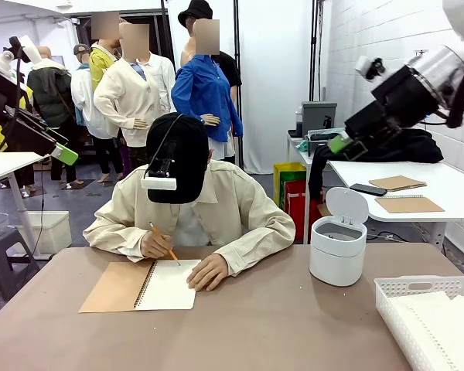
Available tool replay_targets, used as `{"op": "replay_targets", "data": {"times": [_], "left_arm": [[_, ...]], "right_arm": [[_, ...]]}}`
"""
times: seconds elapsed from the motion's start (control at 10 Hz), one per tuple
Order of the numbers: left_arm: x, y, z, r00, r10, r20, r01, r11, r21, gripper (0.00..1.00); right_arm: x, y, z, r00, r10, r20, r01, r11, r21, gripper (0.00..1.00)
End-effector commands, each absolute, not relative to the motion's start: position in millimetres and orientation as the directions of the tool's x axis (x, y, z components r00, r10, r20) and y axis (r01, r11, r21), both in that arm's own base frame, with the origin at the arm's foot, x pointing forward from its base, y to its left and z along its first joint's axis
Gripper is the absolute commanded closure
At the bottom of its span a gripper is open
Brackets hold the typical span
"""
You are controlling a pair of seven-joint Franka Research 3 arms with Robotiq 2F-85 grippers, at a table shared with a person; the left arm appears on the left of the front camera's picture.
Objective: Sort the paper based on its condition.
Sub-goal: If a person hands you a paper, place it in the Organizing basket , and if it's crumpled, put it in the Trash can.
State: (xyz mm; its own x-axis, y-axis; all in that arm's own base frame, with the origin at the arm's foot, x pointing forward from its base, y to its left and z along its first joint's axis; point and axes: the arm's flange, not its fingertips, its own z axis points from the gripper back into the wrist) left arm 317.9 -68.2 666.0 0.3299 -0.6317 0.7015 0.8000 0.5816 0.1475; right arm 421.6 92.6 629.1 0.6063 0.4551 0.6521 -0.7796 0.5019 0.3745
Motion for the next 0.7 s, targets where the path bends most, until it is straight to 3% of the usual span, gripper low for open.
{"op": "replay_targets", "data": {"times": [0.0,0.6], "left_arm": [[318.2,-67.1,666.3,0.329,-0.63,0.704,0.801,0.581,0.145,0.0],[318.2,-67.1,666.3,0.329,-0.63,0.704,0.801,0.581,0.145,0.0]], "right_arm": [[421.8,111.9,636.0,0.496,0.532,0.687,-0.863,0.388,0.323,0.0],[413.7,161.6,654.9,0.243,0.729,0.64,-0.969,0.214,0.125,0.0]]}}
